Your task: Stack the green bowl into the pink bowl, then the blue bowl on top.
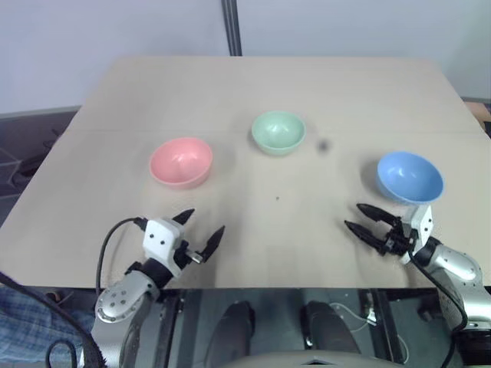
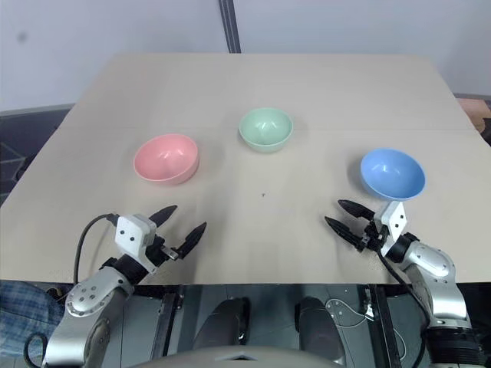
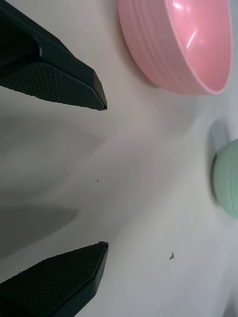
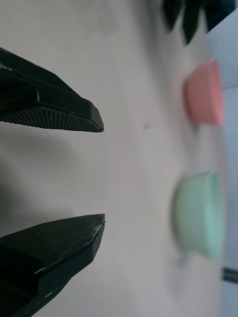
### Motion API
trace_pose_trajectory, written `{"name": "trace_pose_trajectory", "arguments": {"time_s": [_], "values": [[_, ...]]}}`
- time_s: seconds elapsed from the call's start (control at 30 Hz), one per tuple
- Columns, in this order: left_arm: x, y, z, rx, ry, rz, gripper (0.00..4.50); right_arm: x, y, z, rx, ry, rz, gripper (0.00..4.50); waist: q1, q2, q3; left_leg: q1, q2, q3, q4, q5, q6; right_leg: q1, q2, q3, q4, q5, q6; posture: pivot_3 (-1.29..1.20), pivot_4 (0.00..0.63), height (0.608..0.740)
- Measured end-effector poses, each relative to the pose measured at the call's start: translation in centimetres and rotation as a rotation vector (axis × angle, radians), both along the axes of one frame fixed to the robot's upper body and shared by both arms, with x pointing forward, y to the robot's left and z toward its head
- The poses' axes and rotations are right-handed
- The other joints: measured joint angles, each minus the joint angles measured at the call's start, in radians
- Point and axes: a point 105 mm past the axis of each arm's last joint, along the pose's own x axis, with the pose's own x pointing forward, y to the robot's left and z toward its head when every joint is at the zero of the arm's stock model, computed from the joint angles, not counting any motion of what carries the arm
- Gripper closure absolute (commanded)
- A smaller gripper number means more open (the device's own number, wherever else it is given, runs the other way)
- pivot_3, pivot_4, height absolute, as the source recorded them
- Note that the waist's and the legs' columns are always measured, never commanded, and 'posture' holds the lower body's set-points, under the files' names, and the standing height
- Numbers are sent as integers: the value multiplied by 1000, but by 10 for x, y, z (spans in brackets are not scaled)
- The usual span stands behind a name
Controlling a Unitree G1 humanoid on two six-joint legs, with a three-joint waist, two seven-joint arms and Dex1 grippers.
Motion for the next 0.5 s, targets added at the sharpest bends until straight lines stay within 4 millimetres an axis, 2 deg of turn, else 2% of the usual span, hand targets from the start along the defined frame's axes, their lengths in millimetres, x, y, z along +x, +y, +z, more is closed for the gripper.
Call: {"name": "trace_pose_trajectory", "arguments": {"time_s": [0.2, 0.3, 0.5], "values": [[4, -3, -1, 31, 17, -21, 0, -2, 12, 17, 36, -33, 45, 1755, 1, 0, 0, 0, 0, 0, 1, 0, 0, 0, 0, 0, 0, 0, 0, 0, 150, 740], [6, -7, -1, 54, 13, -35, 0, -2, 17, 19, 39, -31, 58, 1755, 1, 0, 0, 0, 0, 0, 1, 0, 0, 0, 0, 0, 1, 0, 0, 0, 150, 740], [22, -3, 22, 133, -73, -2, 0, -1, 18, 18, 36, -27, 50, 1755, 2, 0, 0, 0, 0, 0, 1, 0, 0, 0, 0, 0, 2, 0, 0, 0, 150, 740]]}}
